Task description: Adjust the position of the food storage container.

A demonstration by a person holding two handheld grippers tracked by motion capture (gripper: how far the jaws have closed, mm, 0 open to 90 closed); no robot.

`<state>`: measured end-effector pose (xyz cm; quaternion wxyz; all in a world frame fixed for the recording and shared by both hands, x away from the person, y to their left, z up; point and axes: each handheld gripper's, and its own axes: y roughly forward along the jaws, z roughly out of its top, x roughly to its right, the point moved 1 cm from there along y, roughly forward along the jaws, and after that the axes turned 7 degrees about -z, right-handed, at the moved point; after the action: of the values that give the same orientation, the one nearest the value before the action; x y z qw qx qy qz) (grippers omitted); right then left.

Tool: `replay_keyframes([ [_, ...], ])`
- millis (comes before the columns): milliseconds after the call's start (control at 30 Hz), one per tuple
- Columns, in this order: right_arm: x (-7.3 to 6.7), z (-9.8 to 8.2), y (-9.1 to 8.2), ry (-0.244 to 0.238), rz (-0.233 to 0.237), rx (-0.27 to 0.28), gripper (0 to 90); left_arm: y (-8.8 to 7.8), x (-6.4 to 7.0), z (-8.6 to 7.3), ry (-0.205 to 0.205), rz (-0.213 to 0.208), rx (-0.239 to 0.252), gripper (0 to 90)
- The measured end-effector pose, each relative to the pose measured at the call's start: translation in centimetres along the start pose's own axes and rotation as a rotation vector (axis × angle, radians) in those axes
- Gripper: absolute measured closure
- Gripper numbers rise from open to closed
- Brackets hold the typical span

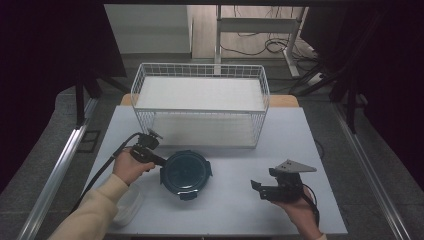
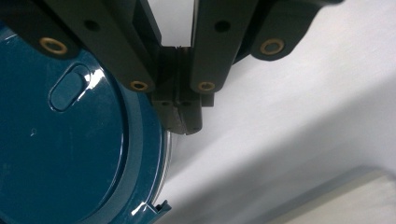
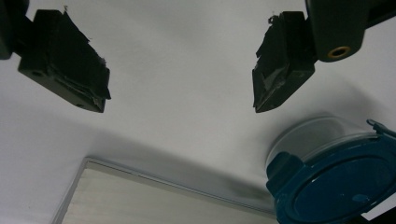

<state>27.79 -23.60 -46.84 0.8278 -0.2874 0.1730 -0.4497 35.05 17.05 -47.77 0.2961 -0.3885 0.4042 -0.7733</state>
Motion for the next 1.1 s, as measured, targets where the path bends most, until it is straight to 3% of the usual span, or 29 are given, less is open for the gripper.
replay_keyframes([
  [533, 0.2, -0.2, 0.2, -0.001, 0.0, -0.006, 18.6, 1.4, 2.5, 1.4, 0.06, -0.03, -0.025, 90.0],
  [1100, 0.2, -0.3, 0.2, -0.007, 0.001, -0.006, 18.6, 2.3, 4.2, 2.0, 0.079, -0.057, -0.043, 90.0],
])
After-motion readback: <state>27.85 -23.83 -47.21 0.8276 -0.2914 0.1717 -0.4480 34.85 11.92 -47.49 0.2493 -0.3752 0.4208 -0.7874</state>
